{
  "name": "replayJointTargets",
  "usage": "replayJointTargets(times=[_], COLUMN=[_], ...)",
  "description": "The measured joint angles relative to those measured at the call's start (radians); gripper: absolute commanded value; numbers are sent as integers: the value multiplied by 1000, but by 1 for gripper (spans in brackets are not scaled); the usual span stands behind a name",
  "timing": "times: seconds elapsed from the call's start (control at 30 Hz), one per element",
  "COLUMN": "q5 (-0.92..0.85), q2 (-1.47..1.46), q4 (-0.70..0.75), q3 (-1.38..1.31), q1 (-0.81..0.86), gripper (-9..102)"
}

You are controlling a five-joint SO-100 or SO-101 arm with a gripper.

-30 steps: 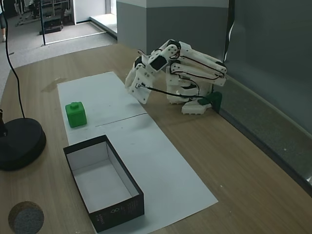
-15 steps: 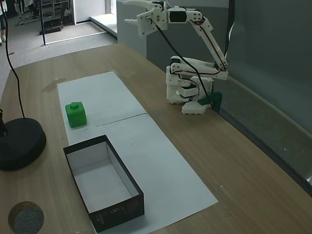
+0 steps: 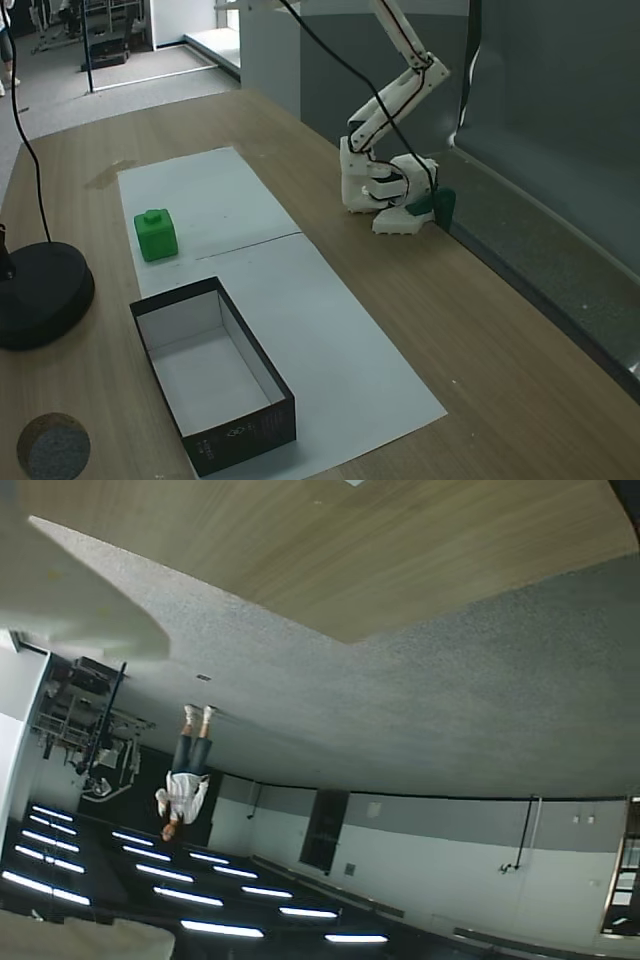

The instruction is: Grab a green square and put it in the box.

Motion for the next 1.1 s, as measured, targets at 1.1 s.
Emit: replayJointTargets(times=[1.1], q5=[-11], q2=[-25], q4=[84], q3=[-158], q1=[-69], gripper=[59])
